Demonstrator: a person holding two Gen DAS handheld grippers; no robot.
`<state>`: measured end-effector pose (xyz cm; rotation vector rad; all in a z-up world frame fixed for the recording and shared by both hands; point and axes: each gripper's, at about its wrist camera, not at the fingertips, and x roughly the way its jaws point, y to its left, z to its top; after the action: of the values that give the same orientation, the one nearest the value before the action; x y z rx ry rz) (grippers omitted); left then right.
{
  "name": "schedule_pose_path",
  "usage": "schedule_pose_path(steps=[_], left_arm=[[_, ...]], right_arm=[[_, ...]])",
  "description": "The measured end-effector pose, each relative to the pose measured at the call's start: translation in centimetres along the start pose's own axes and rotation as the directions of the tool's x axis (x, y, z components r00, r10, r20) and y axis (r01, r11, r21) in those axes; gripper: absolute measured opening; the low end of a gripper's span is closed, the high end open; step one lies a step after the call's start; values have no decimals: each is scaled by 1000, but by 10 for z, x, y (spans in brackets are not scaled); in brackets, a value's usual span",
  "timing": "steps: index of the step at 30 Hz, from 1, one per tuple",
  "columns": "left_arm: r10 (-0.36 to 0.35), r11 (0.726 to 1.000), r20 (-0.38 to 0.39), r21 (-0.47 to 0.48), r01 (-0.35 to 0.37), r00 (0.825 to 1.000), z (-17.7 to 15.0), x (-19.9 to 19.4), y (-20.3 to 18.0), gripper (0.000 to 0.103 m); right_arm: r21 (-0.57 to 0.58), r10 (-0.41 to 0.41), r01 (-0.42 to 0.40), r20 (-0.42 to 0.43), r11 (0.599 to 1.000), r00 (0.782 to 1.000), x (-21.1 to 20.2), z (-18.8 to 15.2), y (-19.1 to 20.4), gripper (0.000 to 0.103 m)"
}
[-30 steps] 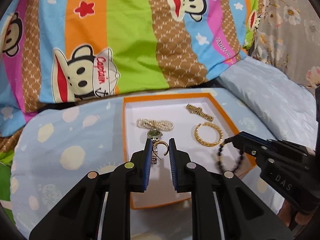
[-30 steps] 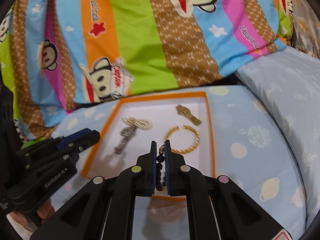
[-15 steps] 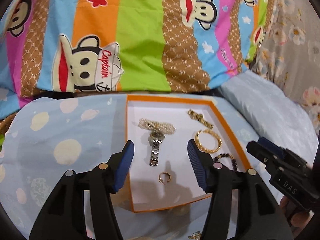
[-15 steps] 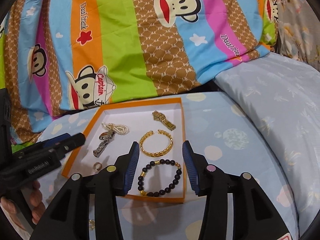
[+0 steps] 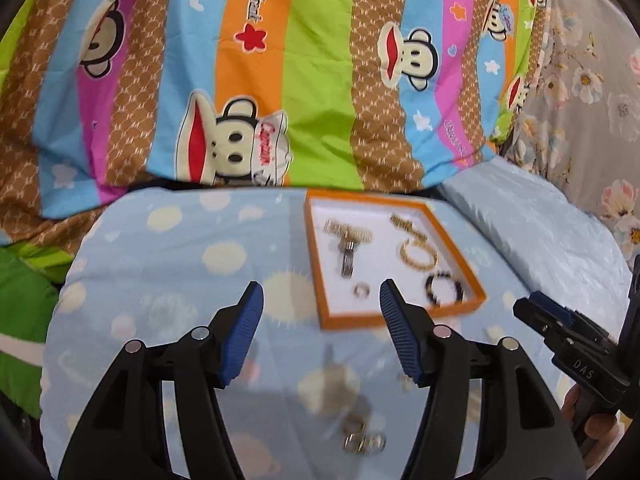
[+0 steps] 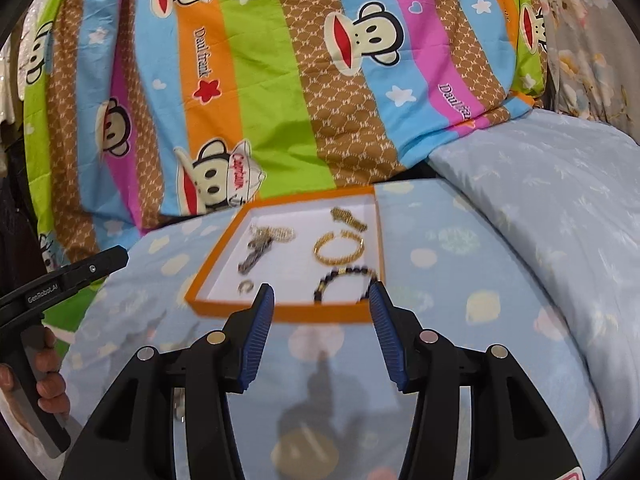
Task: Organize jewelry
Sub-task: 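Grasp a gold hoop earring from the sheet with the right gripper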
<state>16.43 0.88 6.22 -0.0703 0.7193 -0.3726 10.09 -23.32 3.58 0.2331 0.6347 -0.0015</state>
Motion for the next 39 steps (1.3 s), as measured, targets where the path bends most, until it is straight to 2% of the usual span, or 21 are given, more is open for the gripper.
schedule_pose_path(steps=[3, 9, 13, 16, 21, 24, 26, 29, 33, 39], left_arm=[[27, 999, -37, 19, -27, 999, -30, -3, 0, 58], [12, 999, -149, 34, -7, 989, -77, 3, 0, 58], [27, 996, -150, 88, -14, 988, -96, -4, -8, 58], [57, 992, -161, 123, -38, 985, -106, -4, -14, 58], [110, 991, -185, 91, -94, 976, -107, 1, -3, 58], [150, 988, -180, 48, -143, 972, -103, 2, 10, 58], [169, 986, -180, 16, -169, 969, -100, 2, 20, 58], [187, 981, -179, -15, -193, 966, -97, 2, 32, 58], [199, 975, -175, -63, -213, 964, -91, -2, 49, 58], [193, 972, -172, -99, -212, 966, -86, -4, 60, 58]], right_arm=[[7, 11, -11, -34, 1000, 999, -1, -21, 4, 49], [16, 26, -25, -85, 1000, 996, 1, -48, 8, 49], [-15, 2, -3, -93, 1000, 996, 3, -55, 13, 49], [-20, 36, -38, -110, 999, 993, 5, -57, 18, 49], [-115, 114, -132, -157, 985, 981, 7, -65, 49, 49], [-195, 139, -175, -184, 965, 973, 8, -72, 75, 37], [-231, 153, -200, -206, 952, 967, 10, -76, 90, 24], [-260, 162, -224, -240, 939, 957, 15, -80, 106, 14], [-274, 172, -248, -275, 929, 946, 23, -83, 120, 11], [-270, 143, -231, -310, 935, 940, 37, -80, 127, 11]])
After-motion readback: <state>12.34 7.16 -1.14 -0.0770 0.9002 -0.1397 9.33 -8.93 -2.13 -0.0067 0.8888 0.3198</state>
